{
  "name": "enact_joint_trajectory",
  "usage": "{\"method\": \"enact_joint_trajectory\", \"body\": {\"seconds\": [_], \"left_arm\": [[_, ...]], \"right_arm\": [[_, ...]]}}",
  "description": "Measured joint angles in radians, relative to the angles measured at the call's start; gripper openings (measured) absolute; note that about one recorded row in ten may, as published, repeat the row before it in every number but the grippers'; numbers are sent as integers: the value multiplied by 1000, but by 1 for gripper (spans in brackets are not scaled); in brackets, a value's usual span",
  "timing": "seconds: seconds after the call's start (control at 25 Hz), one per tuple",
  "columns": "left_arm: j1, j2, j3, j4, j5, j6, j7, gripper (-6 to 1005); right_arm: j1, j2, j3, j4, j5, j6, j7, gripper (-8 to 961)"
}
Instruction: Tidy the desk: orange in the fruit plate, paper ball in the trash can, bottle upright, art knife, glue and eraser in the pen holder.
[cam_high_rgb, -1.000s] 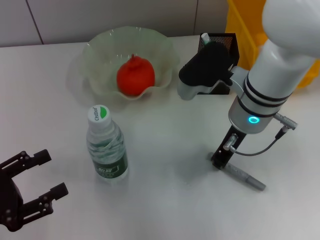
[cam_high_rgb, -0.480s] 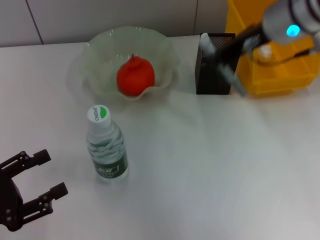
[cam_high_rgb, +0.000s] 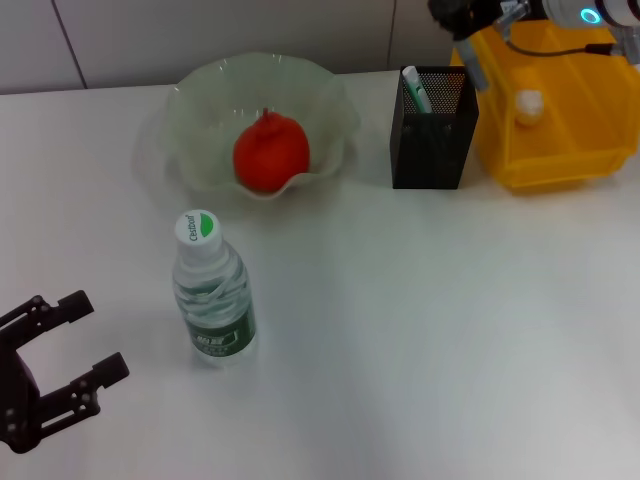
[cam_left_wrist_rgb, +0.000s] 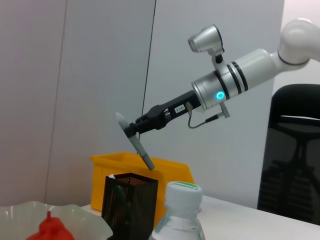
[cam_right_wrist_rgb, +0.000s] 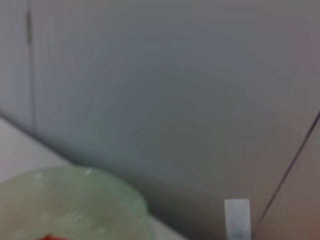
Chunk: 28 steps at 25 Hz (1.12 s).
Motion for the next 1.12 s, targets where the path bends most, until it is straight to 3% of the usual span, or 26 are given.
{"method": "enact_joint_trajectory", "body": {"seconds": [0.16, 0.44, 1.08, 1.12], "left_arm": [[-5, -1, -21, -20, 0, -2, -8, 770], [-11, 0, -22, -28, 0, -8, -17, 770], [-2, 2, -22, -28, 2, -12, -8, 770], [1, 2, -22, -28, 2, -11, -7, 770]], "right_arm": [[2, -1, -38, 86, 7, 123, -20, 153], [3, -2, -92, 125, 34, 191, -25, 157], [17, -1, -106, 191, 76, 193, -26, 168], [14, 0, -106, 191, 76, 192, -27, 211]]}}
